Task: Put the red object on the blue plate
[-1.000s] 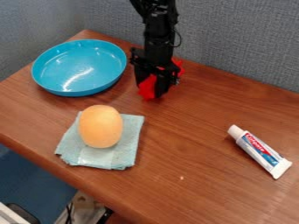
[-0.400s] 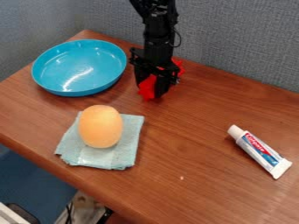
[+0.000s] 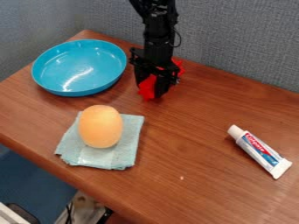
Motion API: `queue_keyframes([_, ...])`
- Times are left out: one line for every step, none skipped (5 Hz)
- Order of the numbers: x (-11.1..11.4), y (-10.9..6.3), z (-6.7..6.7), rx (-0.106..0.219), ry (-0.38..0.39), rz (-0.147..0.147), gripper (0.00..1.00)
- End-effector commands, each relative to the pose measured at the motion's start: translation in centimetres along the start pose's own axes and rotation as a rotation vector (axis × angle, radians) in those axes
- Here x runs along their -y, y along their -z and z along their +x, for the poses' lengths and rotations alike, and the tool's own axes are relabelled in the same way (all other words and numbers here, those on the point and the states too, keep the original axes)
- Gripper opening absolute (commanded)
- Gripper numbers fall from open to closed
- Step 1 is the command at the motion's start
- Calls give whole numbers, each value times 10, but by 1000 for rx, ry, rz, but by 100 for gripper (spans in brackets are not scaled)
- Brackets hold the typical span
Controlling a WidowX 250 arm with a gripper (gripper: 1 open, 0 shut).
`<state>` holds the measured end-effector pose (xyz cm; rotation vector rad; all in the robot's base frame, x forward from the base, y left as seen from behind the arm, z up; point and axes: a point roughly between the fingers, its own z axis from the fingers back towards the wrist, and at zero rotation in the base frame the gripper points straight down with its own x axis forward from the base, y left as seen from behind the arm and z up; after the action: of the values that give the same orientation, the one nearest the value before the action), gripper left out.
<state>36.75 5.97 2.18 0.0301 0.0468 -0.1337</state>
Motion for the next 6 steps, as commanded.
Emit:
queue_keyframes([-4, -5, -3, 12, -16, -1, 0])
queue_keyframes([-4, -4, -3, 11, -14, -2, 0])
queue_keyframes([-3, -4, -3, 9, -13, -3, 0])
queue_keyframes([-5, -13, -4, 25, -5, -13, 0])
queue_keyframes([-6, -22, -5, 40, 3, -22, 0])
queue_keyframes([-7, -31, -6, 56, 10, -31, 0])
